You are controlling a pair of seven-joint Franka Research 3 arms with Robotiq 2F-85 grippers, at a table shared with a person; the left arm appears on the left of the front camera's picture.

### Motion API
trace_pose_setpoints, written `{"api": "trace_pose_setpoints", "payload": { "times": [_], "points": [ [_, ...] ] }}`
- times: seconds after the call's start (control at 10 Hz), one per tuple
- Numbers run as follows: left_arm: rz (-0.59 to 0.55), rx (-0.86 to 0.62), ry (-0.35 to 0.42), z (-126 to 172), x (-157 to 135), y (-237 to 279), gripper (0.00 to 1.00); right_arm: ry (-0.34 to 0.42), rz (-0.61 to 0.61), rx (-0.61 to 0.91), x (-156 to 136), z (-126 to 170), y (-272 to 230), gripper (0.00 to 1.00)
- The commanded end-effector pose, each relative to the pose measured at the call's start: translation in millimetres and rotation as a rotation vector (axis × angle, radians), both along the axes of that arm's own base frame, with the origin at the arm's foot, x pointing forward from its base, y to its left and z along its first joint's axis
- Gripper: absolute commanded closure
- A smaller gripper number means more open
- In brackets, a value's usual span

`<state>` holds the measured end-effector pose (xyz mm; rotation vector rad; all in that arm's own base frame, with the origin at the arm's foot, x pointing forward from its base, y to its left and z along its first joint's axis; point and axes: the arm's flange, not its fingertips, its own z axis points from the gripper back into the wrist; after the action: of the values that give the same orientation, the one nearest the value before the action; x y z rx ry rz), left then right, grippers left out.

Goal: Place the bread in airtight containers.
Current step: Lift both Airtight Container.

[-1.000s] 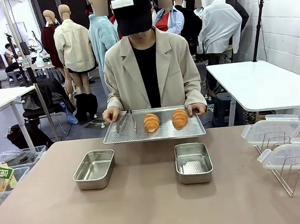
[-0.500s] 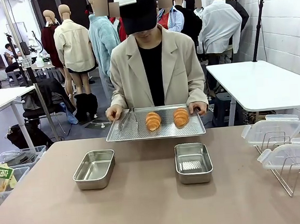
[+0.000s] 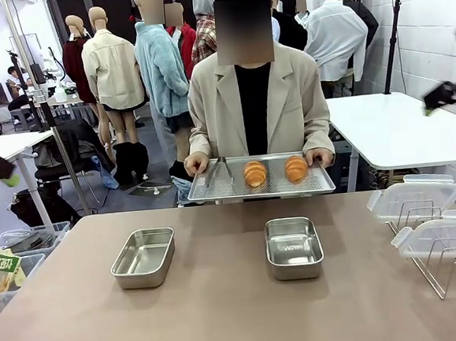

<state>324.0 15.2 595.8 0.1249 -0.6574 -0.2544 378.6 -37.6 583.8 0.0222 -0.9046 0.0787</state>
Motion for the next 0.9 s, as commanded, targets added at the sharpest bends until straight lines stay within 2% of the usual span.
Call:
{"api": "trace_pose_setpoints", "payload": {
  "times": [0.0, 0.2, 0.4, 0.5, 0.6, 0.8],
  "points": [
    [-0.039, -0.052, 0.047, -7, 14, -29, 0.00, 0.060, 0.220, 0.013, 6, 12, 48, 0.00],
    [-0.048, -0.049, 0.098, -27, 14, -58, 0.00, 0.227, 0.319, -0.050, 19, -12, 111, 0.00],
    [-0.036, -0.157, 0.140, -48, 4, -75, 0.00, 0.354, 0.341, -0.043, 23, -45, 143, 0.00],
    [0.010, -0.199, 0.152, -54, 2, -76, 0.00, 0.346, 0.271, 0.004, 22, -50, 145, 0.00],
    [-0.066, -0.080, 0.120, -42, 12, -70, 0.00, 0.301, 0.338, -0.039, 11, -45, 148, 0.00],
    [-0.066, -0.080, 0.120, -42, 12, -70, 0.00, 0.301, 0.338, -0.039, 11, -45, 148, 0.00]
  ]
}}
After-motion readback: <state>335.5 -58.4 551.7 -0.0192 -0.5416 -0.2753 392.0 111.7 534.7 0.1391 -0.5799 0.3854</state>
